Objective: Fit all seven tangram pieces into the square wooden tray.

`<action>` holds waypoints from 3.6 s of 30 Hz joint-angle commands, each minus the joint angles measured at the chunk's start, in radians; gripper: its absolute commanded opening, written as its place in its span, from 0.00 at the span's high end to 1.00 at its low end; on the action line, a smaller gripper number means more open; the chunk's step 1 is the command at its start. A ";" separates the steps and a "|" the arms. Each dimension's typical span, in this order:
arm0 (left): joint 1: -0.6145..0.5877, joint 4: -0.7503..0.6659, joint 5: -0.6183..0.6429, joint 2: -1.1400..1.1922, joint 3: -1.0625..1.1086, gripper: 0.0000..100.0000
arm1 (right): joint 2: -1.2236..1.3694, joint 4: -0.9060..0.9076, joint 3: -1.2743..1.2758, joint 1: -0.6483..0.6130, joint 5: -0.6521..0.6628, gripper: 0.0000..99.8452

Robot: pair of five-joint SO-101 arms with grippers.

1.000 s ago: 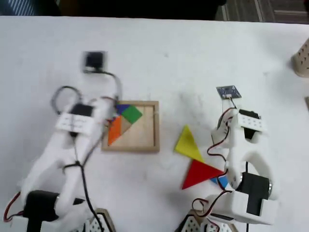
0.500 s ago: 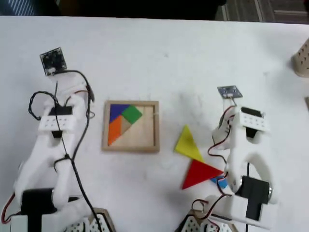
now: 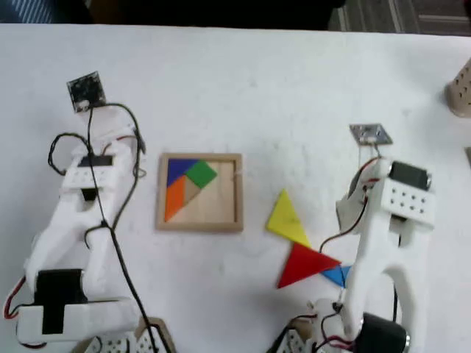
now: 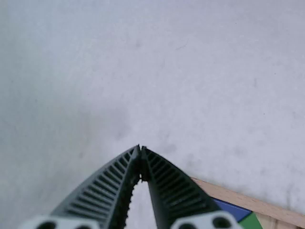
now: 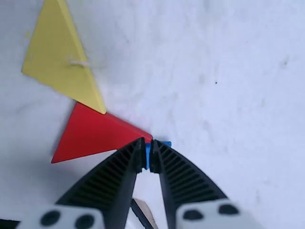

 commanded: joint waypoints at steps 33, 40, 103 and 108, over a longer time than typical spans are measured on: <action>0.068 0.028 -0.078 0.053 -0.068 0.80 | -0.108 -0.283 0.483 0.148 0.219 0.98; 0.067 0.141 -0.078 0.147 -0.186 0.80 | -0.254 -0.282 0.503 0.150 0.222 0.98; 0.061 0.147 -0.084 0.162 -0.196 0.80 | 0.453 0.288 -0.130 0.360 1.016 0.98; 0.062 0.147 -0.084 0.162 -0.198 0.80 | 0.335 0.232 0.057 0.506 1.180 0.98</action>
